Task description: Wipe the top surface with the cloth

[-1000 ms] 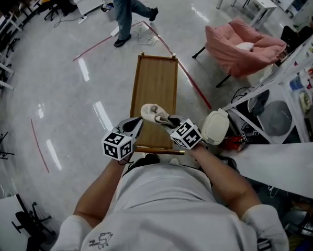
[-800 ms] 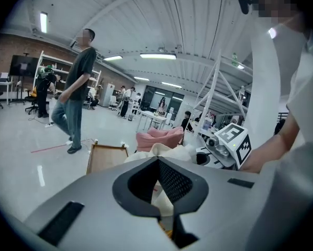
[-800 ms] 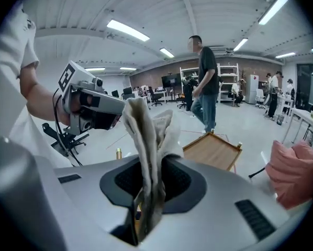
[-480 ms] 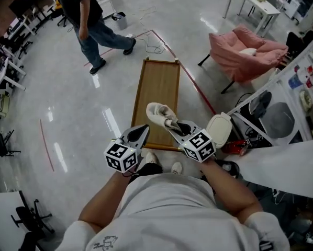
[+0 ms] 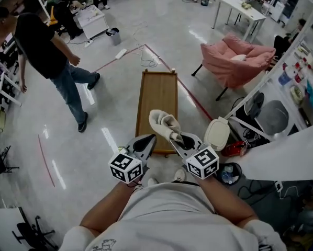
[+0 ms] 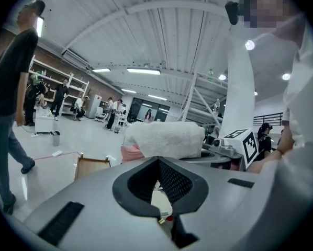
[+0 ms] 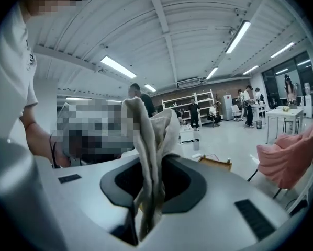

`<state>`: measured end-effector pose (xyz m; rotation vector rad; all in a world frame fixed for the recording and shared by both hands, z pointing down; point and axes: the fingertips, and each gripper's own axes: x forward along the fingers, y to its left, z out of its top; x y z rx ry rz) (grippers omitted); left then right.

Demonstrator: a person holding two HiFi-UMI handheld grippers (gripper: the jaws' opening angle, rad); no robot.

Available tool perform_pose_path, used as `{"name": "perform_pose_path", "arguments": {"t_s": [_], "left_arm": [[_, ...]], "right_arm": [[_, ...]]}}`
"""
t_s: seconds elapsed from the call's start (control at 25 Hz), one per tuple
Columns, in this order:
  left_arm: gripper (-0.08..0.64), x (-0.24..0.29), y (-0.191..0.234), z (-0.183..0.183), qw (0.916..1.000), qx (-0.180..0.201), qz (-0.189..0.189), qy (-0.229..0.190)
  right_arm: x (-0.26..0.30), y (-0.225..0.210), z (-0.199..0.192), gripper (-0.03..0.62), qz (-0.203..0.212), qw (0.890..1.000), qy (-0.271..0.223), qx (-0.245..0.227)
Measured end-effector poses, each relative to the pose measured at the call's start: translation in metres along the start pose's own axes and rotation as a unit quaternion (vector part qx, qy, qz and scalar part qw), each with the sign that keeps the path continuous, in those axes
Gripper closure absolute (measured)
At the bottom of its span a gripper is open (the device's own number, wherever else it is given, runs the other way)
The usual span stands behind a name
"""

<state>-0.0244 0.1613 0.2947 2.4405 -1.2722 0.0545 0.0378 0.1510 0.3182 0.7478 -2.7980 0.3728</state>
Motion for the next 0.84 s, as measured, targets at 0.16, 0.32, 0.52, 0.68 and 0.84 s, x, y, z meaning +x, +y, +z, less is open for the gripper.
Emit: {"name": "perform_pose_path", "arguments": {"t_s": [0.16, 0.32, 0.52, 0.68, 0.84], "left_arm": [[0.552, -0.031, 0.006, 0.005, 0.9999, 0.002, -0.011, -0.01], [0.552, -0.049, 0.013, 0.005, 0.9996, 0.001, -0.025, -0.011], [0.552, -0.064, 0.026, 0.004, 0.9994, 0.001, -0.032, -0.017], [0.552, -0.075, 0.034, 0.008, 0.999, 0.001, -0.04, -0.019], [0.552, -0.086, 0.044, 0.014, 0.9988, 0.001, -0.045, -0.021]], "right_arm": [[0.011, 0.028, 0.01, 0.514, -0.014, 1.0, -0.017, -0.002], [0.018, 0.041, 0.011, 0.514, -0.03, 0.999, -0.025, -0.001], [0.024, 0.051, 0.012, 0.514, -0.048, 0.998, -0.032, -0.003], [0.032, 0.062, 0.017, 0.514, -0.056, 0.998, -0.032, -0.002], [0.041, 0.074, 0.024, 0.514, -0.062, 0.997, -0.034, -0.005]]}}
